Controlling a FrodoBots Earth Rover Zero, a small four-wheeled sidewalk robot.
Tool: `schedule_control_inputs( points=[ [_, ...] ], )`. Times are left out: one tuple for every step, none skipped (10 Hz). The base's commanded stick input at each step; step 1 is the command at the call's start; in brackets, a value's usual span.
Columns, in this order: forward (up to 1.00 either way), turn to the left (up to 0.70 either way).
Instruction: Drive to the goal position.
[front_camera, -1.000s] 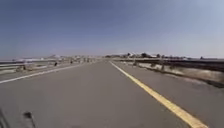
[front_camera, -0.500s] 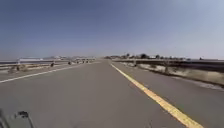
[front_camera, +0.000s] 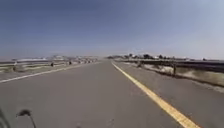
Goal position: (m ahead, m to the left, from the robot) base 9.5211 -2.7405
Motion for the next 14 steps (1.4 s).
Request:
schedule_control_inputs(
  points=[
    [1.0,0.0],
    [1.0,0.0],
    [1.0,0.0],
    [1.0,0.0],
    [1.0,0.0],
    [1.0,0.0],
    [1.0,0.0],
    [1.0,0.0],
    [1.0,0.0],
    [1.0,0.0],
    [1.0,0.0],
    [1.0,0.0],
    [1.0,0.0],
    [1.0,0.0]
  ],
)
